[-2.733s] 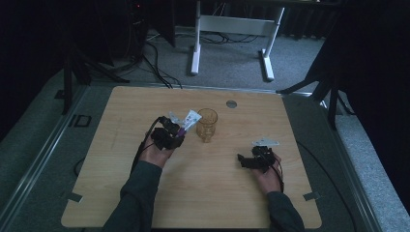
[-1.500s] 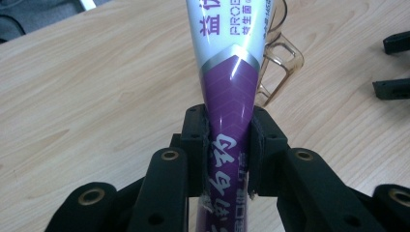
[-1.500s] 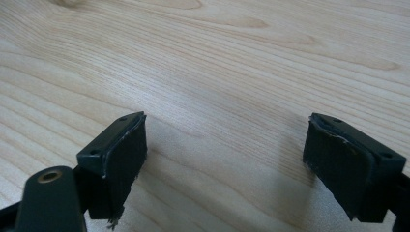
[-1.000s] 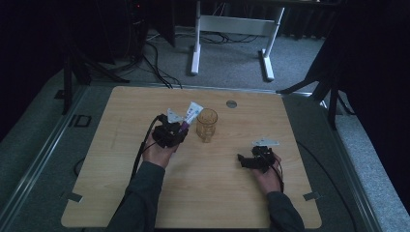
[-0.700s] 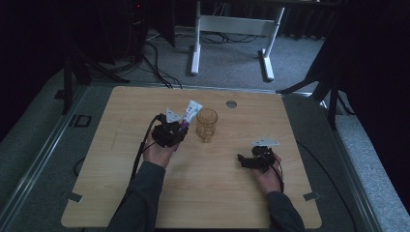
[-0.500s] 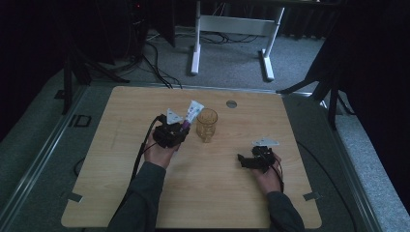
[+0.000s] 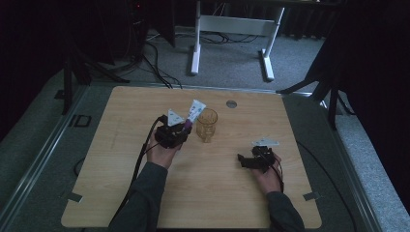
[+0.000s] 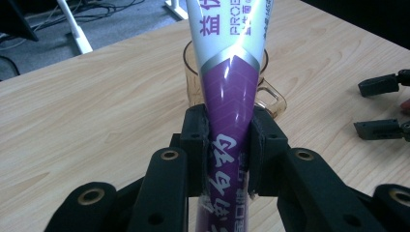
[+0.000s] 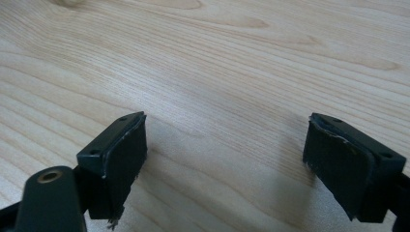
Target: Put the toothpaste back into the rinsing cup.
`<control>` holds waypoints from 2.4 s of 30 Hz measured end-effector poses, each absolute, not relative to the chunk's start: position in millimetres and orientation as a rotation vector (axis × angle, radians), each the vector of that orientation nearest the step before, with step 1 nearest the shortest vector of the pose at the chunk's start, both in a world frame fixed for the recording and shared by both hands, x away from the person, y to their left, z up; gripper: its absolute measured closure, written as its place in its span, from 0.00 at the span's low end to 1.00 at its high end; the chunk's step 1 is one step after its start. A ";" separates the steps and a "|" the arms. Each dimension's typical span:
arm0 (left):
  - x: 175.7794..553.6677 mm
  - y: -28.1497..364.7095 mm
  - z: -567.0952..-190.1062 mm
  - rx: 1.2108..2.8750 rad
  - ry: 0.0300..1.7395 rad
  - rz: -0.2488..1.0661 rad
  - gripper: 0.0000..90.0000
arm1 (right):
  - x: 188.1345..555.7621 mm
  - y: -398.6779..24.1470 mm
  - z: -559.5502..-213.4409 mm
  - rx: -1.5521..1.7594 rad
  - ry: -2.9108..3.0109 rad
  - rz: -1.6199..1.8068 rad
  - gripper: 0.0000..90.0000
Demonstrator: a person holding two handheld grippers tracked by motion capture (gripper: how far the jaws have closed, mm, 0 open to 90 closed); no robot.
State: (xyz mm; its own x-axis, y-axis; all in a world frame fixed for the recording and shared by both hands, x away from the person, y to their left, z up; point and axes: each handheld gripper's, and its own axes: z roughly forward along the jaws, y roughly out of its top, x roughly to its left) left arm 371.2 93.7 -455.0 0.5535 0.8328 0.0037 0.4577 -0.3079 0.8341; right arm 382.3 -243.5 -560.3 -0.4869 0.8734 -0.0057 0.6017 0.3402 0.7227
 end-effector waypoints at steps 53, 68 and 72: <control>374.1 97.6 -446.0 1.801 1.040 0.578 0.80 | 382.2 -243.5 -560.1 1.300 2.217 0.941 0.17; 380.9 97.7 -439.7 1.771 1.044 0.581 0.80 | 382.2 -243.4 -560.3 1.300 2.216 0.943 0.17; 384.2 98.3 -436.0 1.771 1.043 0.586 0.80 | 382.2 -243.5 -560.3 1.300 2.216 0.943 0.17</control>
State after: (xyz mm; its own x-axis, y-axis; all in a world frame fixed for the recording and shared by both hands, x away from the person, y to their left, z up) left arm 384.2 98.3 -436.0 0.5183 0.8529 -0.0626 0.3897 -0.1704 0.9050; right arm 382.2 -243.5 -560.3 -0.4864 0.8737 -0.0046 0.6024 0.3392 0.7225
